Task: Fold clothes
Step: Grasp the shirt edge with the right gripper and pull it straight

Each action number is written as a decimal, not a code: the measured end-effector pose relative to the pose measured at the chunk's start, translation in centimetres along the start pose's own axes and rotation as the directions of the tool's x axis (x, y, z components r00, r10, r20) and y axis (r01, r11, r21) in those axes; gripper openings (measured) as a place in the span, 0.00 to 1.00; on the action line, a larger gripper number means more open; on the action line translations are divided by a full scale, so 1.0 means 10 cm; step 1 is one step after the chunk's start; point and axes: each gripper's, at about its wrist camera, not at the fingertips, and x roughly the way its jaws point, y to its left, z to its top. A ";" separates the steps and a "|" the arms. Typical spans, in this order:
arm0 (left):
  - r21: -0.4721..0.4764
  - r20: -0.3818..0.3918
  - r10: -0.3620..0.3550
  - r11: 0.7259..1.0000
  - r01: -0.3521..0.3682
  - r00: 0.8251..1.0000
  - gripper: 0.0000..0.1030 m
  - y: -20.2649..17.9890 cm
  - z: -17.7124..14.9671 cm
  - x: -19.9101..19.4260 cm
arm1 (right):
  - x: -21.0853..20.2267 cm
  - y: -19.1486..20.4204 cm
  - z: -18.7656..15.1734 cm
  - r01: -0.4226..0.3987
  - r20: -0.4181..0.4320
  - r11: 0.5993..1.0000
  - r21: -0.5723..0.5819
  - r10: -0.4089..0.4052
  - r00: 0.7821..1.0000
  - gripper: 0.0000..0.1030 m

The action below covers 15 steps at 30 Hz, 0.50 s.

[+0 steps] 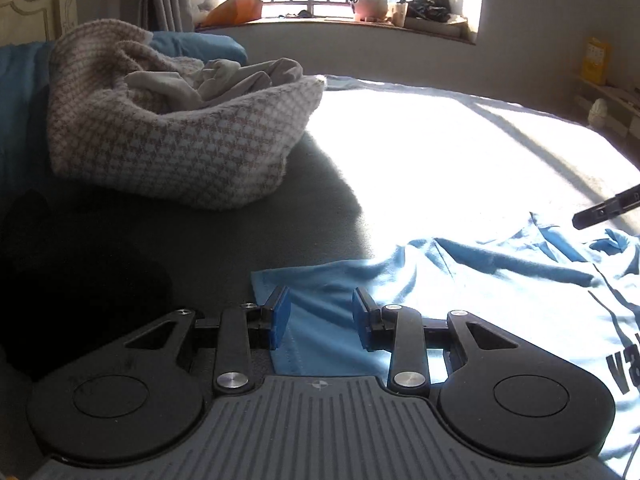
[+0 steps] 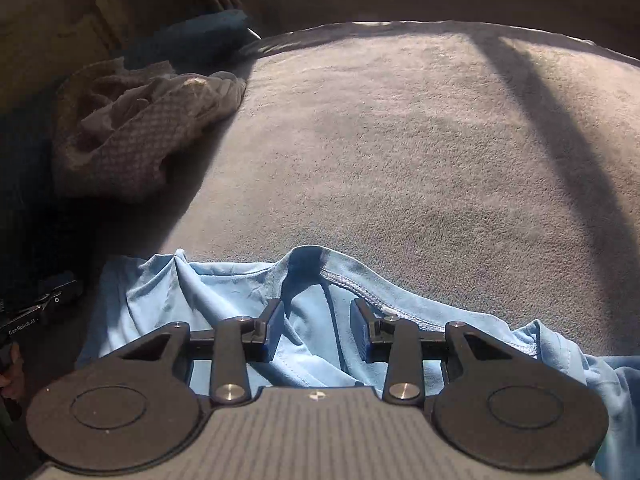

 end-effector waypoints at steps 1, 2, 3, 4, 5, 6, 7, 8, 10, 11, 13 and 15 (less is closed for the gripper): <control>0.036 -0.035 -0.013 0.999 0.014 0.999 0.33 -0.10 -0.05 -0.05 | 0.08 0.00 0.05 0.000 0.001 0.999 -0.048 0.000 1.000 0.43; 0.066 -0.065 -0.015 0.998 0.019 0.998 0.33 -0.19 -0.11 -0.09 | 0.16 0.00 0.10 -0.002 0.002 0.995 -0.097 0.002 1.000 0.44; 0.090 -0.094 -0.010 0.996 0.019 0.995 0.33 -0.29 -0.18 -0.07 | 0.24 -0.01 0.14 0.001 -0.002 0.991 -0.132 -0.002 1.000 0.47; 0.105 -0.117 -0.006 0.994 0.018 0.993 0.33 -0.38 -0.24 -0.06 | 0.31 -0.03 0.15 0.000 -0.017 0.988 -0.157 -0.003 1.000 0.47; 0.117 -0.135 -0.002 0.993 0.018 0.991 0.33 -0.45 -0.30 -0.07 | 0.37 -0.05 0.15 -0.003 -0.034 0.984 -0.180 -0.003 0.999 0.47; 0.128 -0.144 0.004 0.992 0.015 0.990 0.33 -0.53 -0.33 -0.05 | 0.44 -0.07 0.16 -0.006 -0.051 0.979 -0.203 -0.004 0.999 0.47; 0.131 -0.140 0.005 0.991 0.014 0.990 0.33 -0.59 -0.35 -0.03 | 0.50 -0.07 0.15 -0.014 -0.066 0.971 -0.240 -0.002 0.998 0.47; 0.130 -0.132 0.002 0.991 0.015 0.991 0.33 -0.65 -0.36 -0.01 | 0.55 -0.06 0.14 -0.023 -0.081 0.960 -0.280 0.001 0.997 0.46; 0.128 -0.116 -0.002 0.992 0.017 0.993 0.33 -0.78 -0.37 0.02 | 0.58 -0.04 0.12 -0.034 -0.080 0.945 -0.324 0.008 0.997 0.36; 0.124 -0.110 -0.004 0.992 0.018 0.994 0.33 -0.83 -0.38 0.05 | 0.58 -0.02 0.12 -0.025 -0.065 0.937 -0.348 0.003 0.998 0.25; 0.113 -0.115 0.003 0.993 0.010 0.993 0.33 -0.92 -0.39 0.14 | 0.53 0.01 0.13 -0.011 -0.015 0.926 -0.377 0.006 1.000 0.00; 0.104 -0.125 0.027 0.994 -0.014 0.992 0.33 -0.96 -0.44 0.21 | 0.51 0.01 0.15 0.021 0.038 0.922 -0.387 -0.006 0.999 0.00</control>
